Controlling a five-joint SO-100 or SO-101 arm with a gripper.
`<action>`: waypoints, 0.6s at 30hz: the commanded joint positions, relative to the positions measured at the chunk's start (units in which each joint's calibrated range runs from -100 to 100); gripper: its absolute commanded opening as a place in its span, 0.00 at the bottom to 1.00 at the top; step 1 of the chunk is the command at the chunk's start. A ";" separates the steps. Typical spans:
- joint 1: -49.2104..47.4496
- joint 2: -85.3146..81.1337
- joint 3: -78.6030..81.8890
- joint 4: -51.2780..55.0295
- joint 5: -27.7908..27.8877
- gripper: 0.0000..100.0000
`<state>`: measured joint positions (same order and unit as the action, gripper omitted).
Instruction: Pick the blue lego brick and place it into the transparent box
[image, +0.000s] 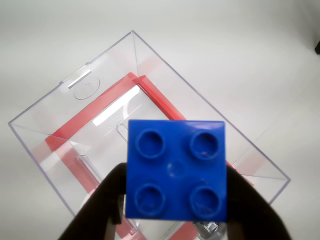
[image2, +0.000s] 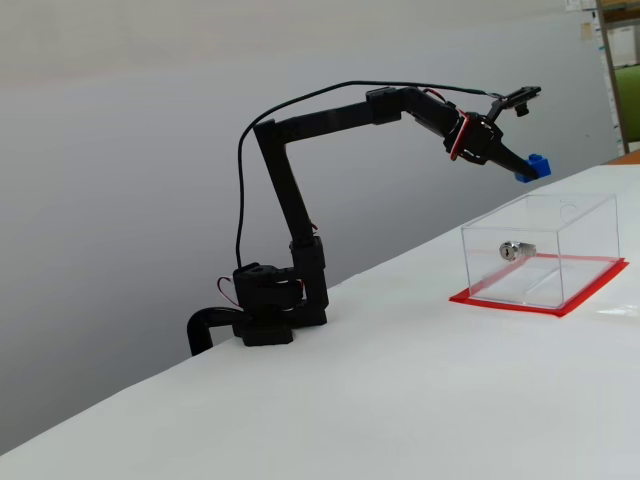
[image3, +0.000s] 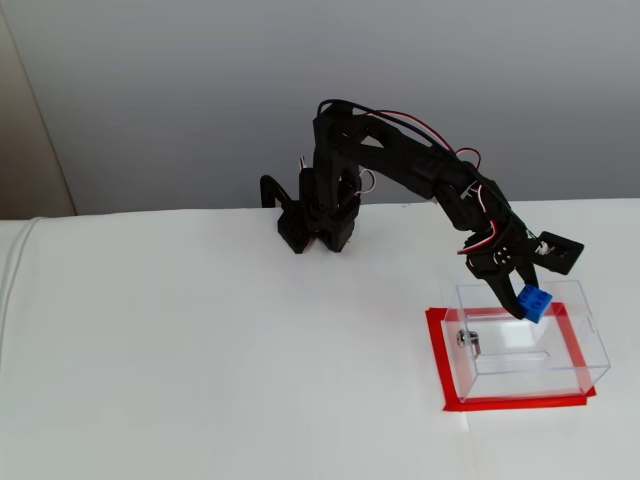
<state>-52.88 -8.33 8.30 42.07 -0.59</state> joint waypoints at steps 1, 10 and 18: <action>-0.83 1.84 -4.50 -0.56 -0.35 0.17; -1.79 3.96 -5.95 -0.56 -0.35 0.20; -1.35 3.96 -5.95 -0.56 -0.14 0.28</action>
<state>-55.13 -3.93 5.38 42.07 -1.03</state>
